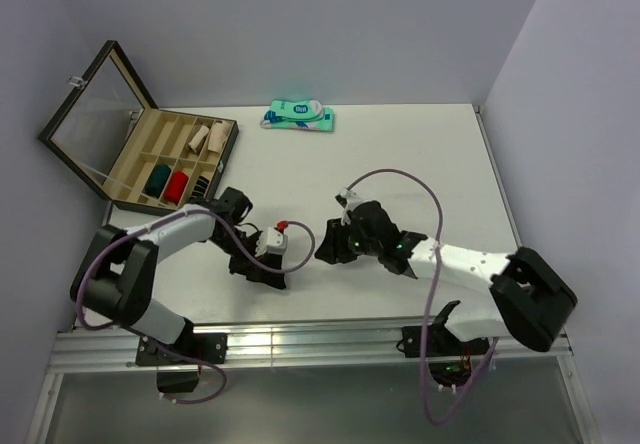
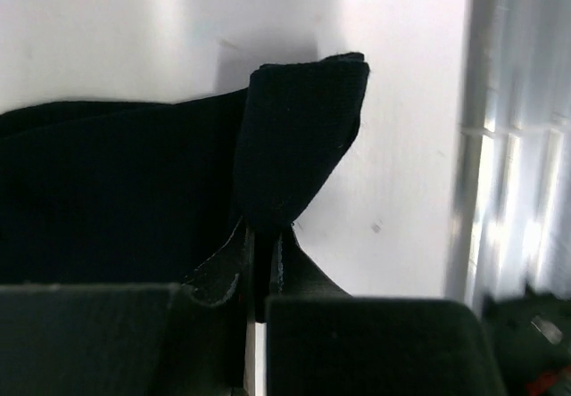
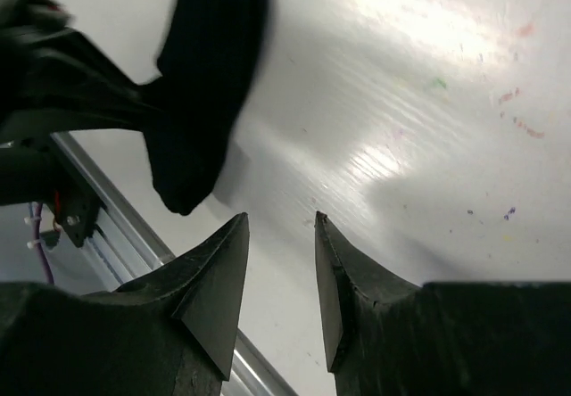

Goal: Roll the socks
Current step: Roll the sock at the center of the board.

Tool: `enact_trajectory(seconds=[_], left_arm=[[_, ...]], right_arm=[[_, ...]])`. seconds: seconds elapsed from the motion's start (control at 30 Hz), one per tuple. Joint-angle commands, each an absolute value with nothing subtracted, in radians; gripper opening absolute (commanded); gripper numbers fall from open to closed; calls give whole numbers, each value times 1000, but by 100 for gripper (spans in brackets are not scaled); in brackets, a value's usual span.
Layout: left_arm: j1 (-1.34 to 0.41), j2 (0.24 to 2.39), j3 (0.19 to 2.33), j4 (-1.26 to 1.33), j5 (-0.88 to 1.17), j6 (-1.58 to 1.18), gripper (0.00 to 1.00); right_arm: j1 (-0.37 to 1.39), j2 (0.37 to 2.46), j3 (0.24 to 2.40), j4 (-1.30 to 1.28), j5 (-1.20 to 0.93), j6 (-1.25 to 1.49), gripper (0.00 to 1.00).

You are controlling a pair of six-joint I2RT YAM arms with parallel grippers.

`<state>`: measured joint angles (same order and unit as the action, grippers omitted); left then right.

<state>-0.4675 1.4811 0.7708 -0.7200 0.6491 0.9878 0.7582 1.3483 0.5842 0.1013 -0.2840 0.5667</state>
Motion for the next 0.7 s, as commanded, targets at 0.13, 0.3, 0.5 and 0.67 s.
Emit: enact_trajectory(seconds=[0.13,0.3,0.5,0.67], left_arm=[[-356,1669,946,-1148,834,1254,0],[-336,1799,1037,-1256,845,1307,0],[-324,1887,1069,-1312,844,1335,0],[-313,1910,1085,-1324,853,1336,0]], right_arm=[[914,1134,508,272,50,413,44],[1101,1195,604,239,121,269,45],[1213,1377,747,195,178,164,50],[1269,1553,870,141,189,101,53]])
